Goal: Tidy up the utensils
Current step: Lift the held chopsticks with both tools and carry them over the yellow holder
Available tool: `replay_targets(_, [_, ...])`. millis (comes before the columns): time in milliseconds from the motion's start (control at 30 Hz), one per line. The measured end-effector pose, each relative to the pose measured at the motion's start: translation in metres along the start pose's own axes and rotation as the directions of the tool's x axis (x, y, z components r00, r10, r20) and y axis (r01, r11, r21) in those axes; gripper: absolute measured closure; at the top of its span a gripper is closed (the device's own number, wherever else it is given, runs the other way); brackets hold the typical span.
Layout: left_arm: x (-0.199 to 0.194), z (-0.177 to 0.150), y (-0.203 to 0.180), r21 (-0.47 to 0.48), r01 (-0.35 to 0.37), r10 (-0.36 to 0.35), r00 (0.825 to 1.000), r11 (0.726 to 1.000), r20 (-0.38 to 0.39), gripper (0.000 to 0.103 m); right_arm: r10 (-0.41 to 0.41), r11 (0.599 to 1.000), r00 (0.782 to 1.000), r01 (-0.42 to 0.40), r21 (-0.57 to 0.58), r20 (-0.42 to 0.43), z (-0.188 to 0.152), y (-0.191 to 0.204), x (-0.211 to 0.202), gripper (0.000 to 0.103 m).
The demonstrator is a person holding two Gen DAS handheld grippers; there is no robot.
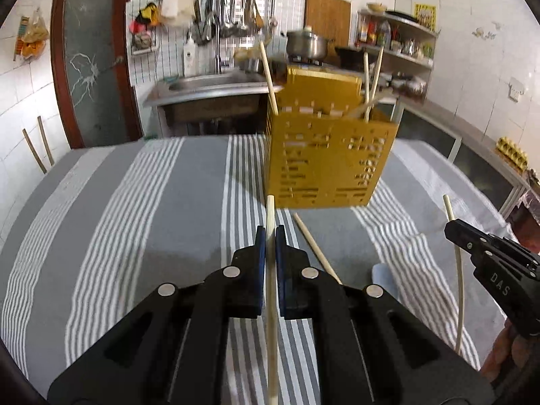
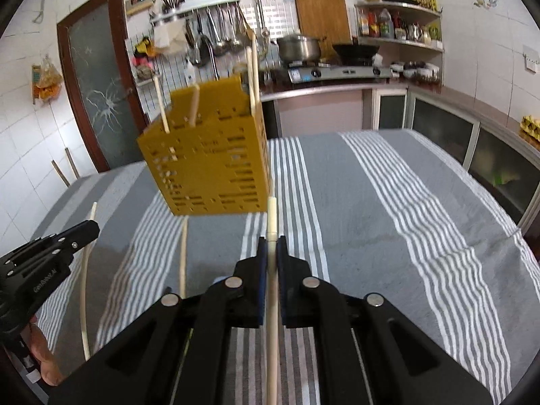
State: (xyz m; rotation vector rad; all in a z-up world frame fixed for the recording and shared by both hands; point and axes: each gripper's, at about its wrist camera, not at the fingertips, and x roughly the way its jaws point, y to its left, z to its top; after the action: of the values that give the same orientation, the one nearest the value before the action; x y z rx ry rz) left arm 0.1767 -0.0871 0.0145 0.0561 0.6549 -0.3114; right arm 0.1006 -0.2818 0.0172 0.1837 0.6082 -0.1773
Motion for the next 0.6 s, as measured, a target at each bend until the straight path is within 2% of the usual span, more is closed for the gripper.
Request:
replay_targets(133, [-0.021,0.002,0.007,-0.004,0.017,-0.016,0.999,1.0,0.047,0.099,0.012,1.0,0.998,-0.011,-0.009,0.058,0.005,0.002,-0.017,0.097])
replay_targets(300, [-0.043,0.004,0.014,-0.013,0.005,-0.004,0.993,1.0,0.119,0.099,0.017,1.0,0.991,-0.013,-0.026,0.134,0.01,0.007,-0.039,0.097])
replay_targets(433, [-0.063,0.0,0.021,-0.027,-0.004,0.009,0.979,1.0,0.201,0.099,0.013,0.999,0.981,-0.005,-0.044,0.192,0.013,0.01,-0.054,0.097])
replay_targets(600, [-0.079,-0.006,0.031,-0.051,-0.003,0.017,0.965,0.999,0.262,0.099,0.016,0.998,0.966,-0.001,-0.057,0.259,0.015,0.011,-0.07,0.097])
